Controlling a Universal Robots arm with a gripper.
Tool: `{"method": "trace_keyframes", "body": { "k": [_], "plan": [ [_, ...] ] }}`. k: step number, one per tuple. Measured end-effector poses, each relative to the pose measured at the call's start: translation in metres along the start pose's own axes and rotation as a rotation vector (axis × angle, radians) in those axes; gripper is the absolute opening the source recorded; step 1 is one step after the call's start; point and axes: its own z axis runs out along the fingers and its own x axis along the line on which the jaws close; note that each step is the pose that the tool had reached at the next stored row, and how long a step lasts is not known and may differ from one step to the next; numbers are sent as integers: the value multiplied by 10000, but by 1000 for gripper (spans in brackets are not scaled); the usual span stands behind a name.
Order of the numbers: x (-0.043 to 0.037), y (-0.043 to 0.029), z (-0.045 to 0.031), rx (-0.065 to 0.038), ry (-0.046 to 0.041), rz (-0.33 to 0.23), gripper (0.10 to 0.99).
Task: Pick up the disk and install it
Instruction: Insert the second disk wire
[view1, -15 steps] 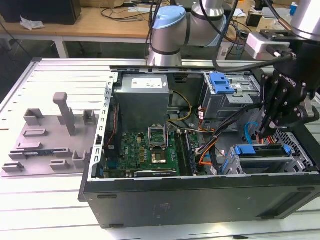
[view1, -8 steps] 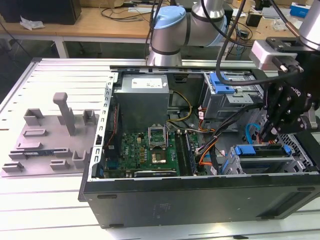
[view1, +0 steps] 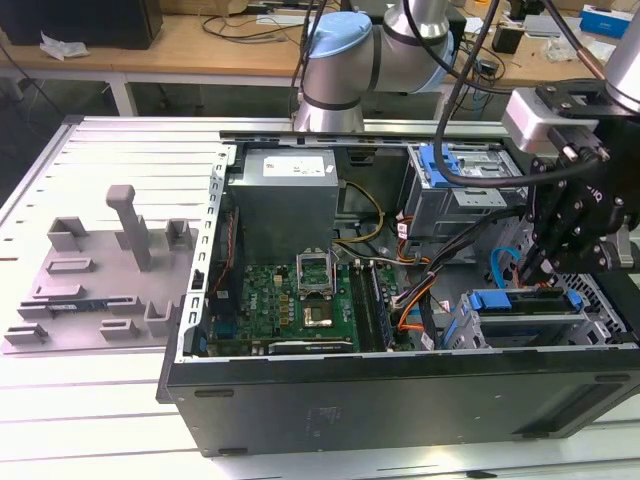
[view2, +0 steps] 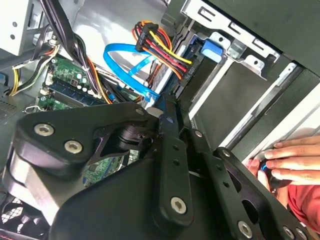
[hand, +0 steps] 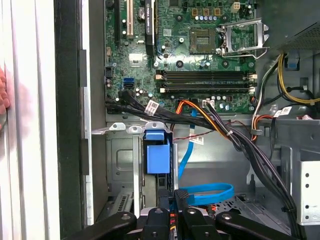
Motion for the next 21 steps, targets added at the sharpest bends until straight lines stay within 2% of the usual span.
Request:
{"method": "trace_keyframes", "body": {
  "k": [21],
  "plan": [
    [-1, -68, 101, 0, -5, 0, 161]
  ]
}}
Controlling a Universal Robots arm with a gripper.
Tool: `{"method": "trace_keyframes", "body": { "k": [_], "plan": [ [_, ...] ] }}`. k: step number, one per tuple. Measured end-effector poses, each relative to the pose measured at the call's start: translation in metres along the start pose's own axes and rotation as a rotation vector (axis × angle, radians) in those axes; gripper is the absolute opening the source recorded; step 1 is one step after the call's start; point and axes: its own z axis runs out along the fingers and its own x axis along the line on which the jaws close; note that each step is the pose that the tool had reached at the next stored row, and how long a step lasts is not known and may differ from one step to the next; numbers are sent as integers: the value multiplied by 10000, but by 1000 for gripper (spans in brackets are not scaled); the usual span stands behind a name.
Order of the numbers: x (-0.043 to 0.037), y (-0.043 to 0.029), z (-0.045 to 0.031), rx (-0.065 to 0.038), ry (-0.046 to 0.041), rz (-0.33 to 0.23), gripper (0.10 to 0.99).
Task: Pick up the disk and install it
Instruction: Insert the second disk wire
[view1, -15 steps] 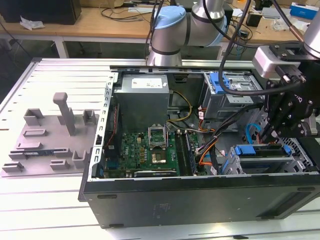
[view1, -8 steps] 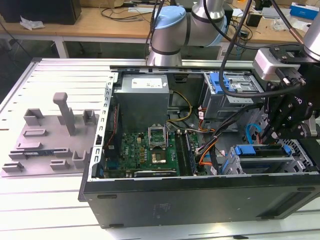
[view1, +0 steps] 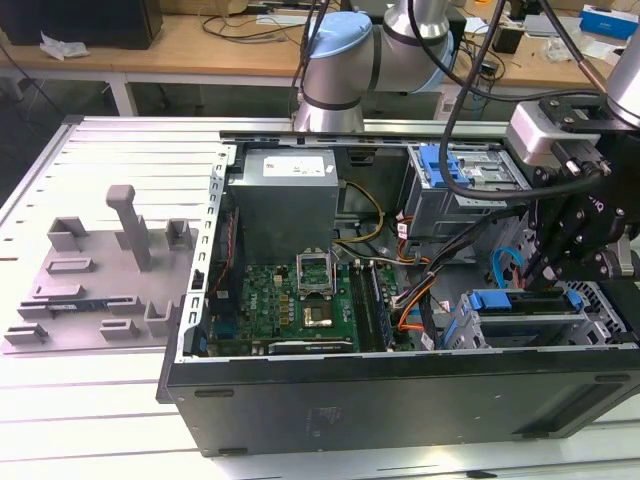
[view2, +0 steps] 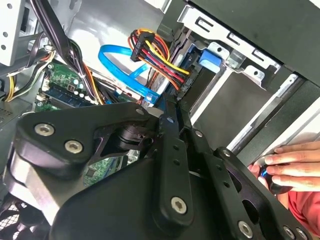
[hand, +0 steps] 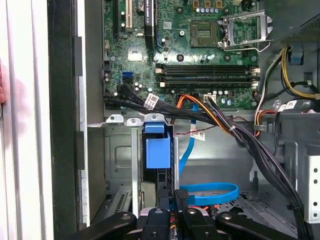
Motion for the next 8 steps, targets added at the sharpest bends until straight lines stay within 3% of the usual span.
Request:
{"method": "trace_keyframes", "body": {
  "k": [8],
  "plan": [
    [2, -16, 52, -1, -1, 0, 161]
  ]
}}
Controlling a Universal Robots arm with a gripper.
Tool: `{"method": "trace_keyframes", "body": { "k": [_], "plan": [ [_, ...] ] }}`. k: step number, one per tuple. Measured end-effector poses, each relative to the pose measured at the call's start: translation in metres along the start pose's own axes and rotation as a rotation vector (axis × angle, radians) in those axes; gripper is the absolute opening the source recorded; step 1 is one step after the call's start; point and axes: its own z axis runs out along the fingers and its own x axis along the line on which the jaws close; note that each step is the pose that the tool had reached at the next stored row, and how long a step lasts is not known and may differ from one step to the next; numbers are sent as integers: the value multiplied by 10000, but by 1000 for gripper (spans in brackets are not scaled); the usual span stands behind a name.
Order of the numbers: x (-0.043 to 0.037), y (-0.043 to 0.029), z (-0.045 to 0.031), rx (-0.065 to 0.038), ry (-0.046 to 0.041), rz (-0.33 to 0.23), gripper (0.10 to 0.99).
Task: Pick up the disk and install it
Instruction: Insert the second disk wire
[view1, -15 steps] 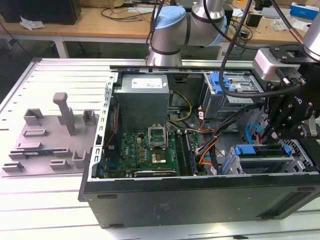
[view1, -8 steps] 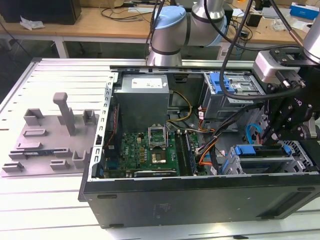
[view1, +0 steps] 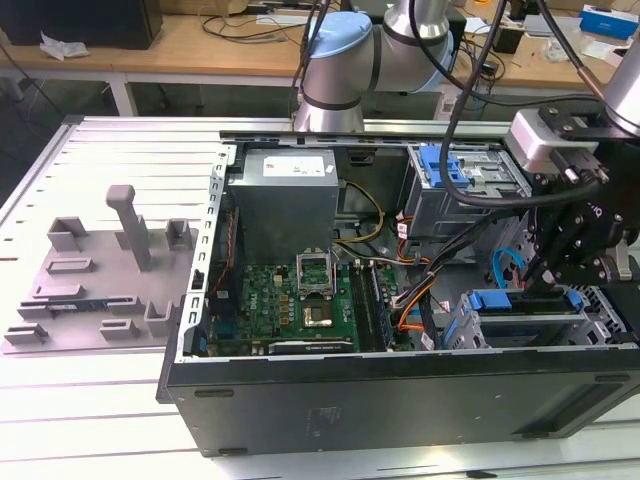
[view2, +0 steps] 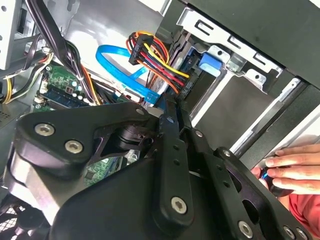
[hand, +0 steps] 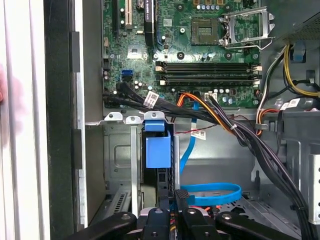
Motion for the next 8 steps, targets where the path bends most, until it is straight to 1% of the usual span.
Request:
{"method": "trace_keyframes", "body": {
  "k": [3, 4, 8],
  "plan": [
    [10, -1, 21, 0, 4, -1, 161],
    [17, -1, 29, 0, -6, 0, 161],
    [24, -1, 36, 0, -2, 0, 161]
  ]
}}
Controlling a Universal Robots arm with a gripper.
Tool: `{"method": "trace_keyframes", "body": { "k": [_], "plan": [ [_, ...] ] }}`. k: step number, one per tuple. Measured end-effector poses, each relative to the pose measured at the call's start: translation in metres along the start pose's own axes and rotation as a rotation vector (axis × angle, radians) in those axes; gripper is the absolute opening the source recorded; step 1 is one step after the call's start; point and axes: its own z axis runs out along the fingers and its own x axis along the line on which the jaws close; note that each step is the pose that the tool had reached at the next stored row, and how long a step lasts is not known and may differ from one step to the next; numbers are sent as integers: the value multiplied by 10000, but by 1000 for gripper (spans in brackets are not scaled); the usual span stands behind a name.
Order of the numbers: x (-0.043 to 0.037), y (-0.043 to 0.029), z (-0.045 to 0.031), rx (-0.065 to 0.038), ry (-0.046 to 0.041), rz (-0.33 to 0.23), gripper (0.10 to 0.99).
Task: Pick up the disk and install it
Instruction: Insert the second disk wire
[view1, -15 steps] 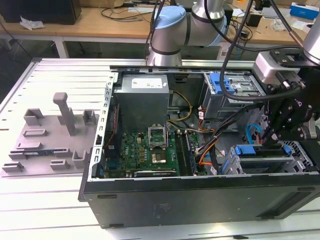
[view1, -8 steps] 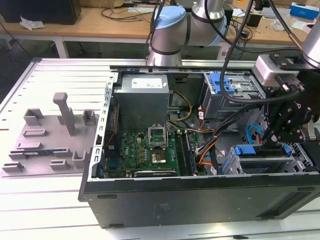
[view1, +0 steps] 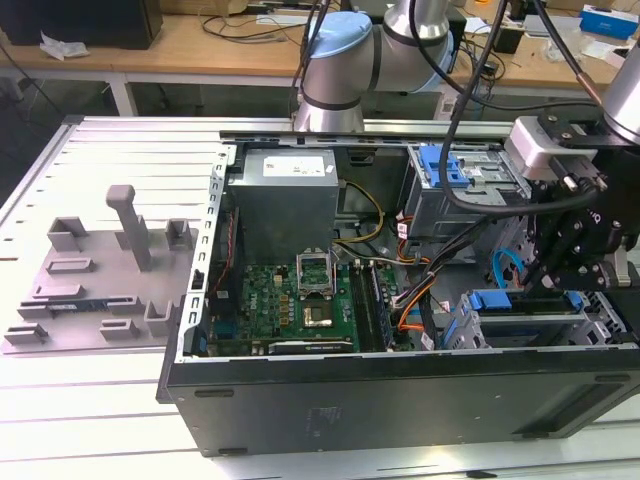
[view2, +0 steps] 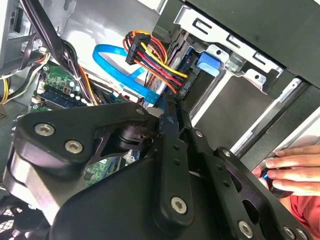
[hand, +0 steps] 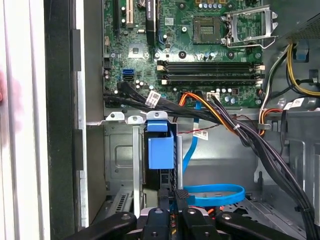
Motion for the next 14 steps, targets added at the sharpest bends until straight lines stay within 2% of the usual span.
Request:
{"method": "trace_keyframes", "body": {
  "k": [3, 6, 7, 8, 10, 12, 14],
  "plan": [
    [2, 1, 52, 0, 20, 1, 161],
    [3, 0, 85, 1, -17, -1, 169],
    [2, 0, 62, 1, -14, 0, 231],
    [3, 0, 29, 7, -6, 1, 231],
    [0, 0, -96, 40, -3, 0, 231],
    [-2, -1, -285, 89, -4, -1, 231],
    [-4, -1, -362, 116, -4, -1, 231]
  ]
}}
